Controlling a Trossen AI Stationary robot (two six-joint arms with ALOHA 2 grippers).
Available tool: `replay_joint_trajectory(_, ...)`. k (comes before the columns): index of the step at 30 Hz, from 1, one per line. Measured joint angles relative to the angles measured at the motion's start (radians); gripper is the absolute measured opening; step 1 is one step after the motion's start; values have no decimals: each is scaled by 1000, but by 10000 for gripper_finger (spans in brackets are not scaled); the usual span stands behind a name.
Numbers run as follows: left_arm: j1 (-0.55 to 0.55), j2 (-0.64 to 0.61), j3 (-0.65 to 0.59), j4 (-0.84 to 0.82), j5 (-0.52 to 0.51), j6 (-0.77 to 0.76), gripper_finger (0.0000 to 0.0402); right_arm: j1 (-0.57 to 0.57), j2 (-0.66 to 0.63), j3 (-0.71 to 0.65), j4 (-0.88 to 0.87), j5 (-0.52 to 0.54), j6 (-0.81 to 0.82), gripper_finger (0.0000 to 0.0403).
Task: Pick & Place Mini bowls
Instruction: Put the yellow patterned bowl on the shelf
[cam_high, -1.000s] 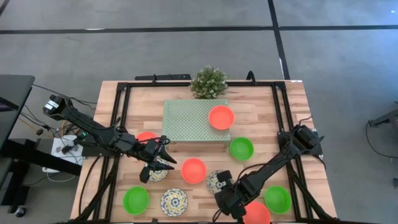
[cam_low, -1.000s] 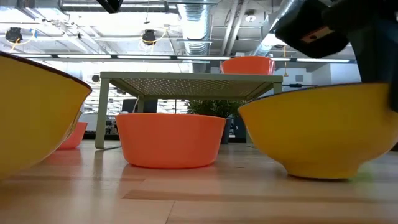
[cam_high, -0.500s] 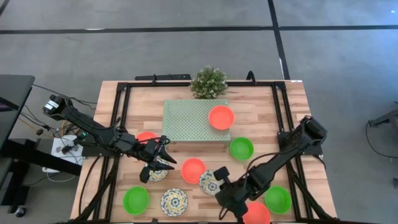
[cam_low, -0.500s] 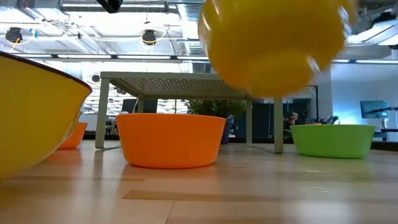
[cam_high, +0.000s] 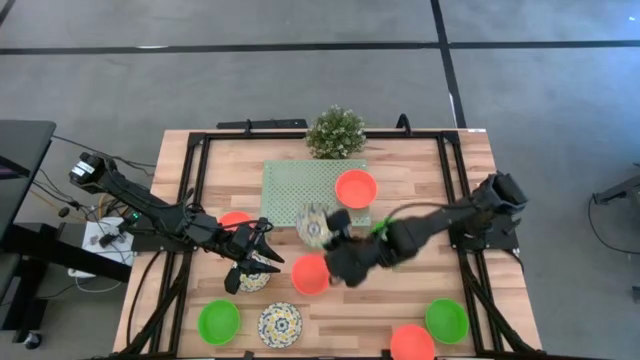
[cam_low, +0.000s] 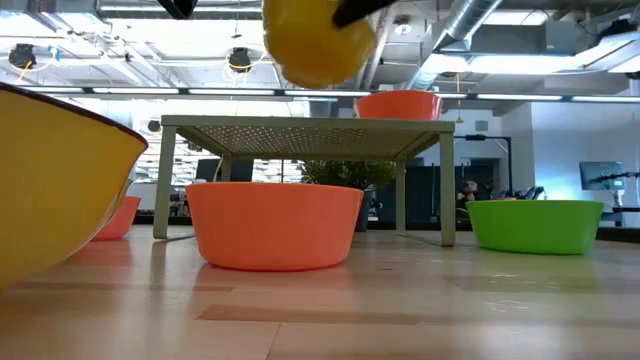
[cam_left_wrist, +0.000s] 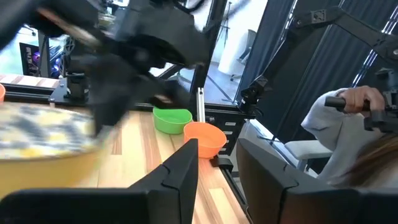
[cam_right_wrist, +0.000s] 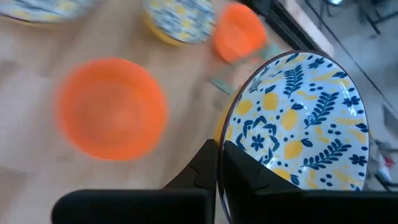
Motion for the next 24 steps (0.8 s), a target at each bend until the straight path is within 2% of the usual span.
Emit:
replay_joint_trajectory(7, 0, 0, 0, 5, 0, 0, 111, -140, 0, 12, 5, -17, -142, 5)
replay_joint_trajectory(14, 0, 0, 0, 6, 0, 0, 111, -264, 1, 19, -11, -139, -176, 9)
replay_joint_trajectory(16, 0, 0, 0, 6, 0, 0, 111, -288, 1, 19, -16, -147, -181, 9)
replay_joint_trajectory(21, 0, 0, 0, 6, 0, 0, 111, -342, 1, 19, -25, -267, -191, 8)
replay_joint_trajectory(24, 0, 0, 0, 6, 0, 0, 111, -363, 1, 19, -43, -292, -228, 10)
